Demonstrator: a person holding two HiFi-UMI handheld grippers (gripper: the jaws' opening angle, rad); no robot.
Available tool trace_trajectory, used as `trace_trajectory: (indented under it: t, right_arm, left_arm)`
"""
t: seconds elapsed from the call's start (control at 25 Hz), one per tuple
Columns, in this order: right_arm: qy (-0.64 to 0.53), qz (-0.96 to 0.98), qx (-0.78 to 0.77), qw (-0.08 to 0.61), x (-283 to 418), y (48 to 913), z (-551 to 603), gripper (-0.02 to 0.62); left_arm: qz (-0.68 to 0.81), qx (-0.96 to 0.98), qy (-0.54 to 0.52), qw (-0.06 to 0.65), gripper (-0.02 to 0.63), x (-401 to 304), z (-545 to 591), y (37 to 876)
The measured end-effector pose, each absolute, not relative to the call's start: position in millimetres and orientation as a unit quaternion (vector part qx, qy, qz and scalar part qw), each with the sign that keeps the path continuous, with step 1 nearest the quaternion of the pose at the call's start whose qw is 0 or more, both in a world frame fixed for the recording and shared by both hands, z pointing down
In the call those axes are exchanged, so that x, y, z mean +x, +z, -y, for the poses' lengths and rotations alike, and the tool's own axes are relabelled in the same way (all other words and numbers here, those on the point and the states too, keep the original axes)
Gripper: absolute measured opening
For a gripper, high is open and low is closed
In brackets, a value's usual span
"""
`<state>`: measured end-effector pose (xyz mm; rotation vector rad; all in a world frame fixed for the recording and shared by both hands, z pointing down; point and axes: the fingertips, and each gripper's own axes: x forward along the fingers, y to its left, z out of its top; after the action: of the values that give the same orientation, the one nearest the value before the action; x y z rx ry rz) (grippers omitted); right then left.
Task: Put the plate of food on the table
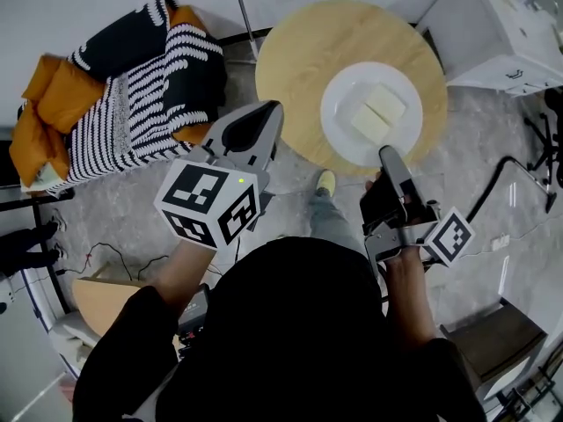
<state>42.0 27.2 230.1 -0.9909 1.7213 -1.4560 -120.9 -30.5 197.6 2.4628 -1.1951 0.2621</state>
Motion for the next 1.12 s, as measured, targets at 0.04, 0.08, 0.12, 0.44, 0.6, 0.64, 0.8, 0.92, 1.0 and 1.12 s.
trace_trajectory:
  t: [0.04,0.08,0.12,0.44,0.6,0.64,0.8,0.92,1.0,1.12]
  right_arm:
    - [-0.560,-0.658,-0.379,0.332,44.9,231.0,-23.3,0.018]
    - [-0.562,-0.657,-0.378,0.332,47.4,231.5,-20.1,0.018]
    - [-0.563,-0.656,-0.378,0.331,50.2,231.9,-17.0,0.018]
    - [-0.569,-0.655,-0.372,0.330,77.0,232.5,13.0,0.018]
    - [-0.577,-0.651,-0.369,0.327,94.0,240.9,36.1,0.018]
    - [-0.579,-0.650,-0.369,0.325,98.0,243.0,41.0,0.018]
    - [-0.584,-0.650,-0.363,0.323,108.0,245.1,51.9,0.018]
    - [-0.587,-0.649,-0.360,0.323,112.4,247.3,61.3,0.018]
    - [-0.588,-0.650,-0.358,0.321,114.0,249.0,66.5,0.018]
    - [-0.590,-0.652,-0.354,0.319,113.4,250.5,73.1,0.018]
  left_arm:
    - [0.426,0.878,0.096,0.195,0.008,-116.7,33.9,197.6]
    - [0.425,0.878,0.097,0.196,0.008,-113.0,36.9,197.5]
    - [0.425,0.878,0.098,0.196,0.008,-109.5,40.1,197.1]
    - [0.428,0.876,0.105,0.195,0.008,-80.2,72.3,195.9]
    - [0.430,0.874,0.112,0.197,0.008,-62.6,96.1,202.2]
    - [0.431,0.873,0.114,0.198,0.008,-58.5,100.9,203.2]
    - [0.436,0.870,0.118,0.197,0.008,-50.2,110.0,201.4]
    - [0.439,0.868,0.124,0.196,0.008,-46.5,117.3,201.9]
    - [0.440,0.867,0.126,0.197,0.008,-44.9,122.0,203.6]
    - [0.441,0.866,0.129,0.198,0.008,-45.0,128.1,207.5]
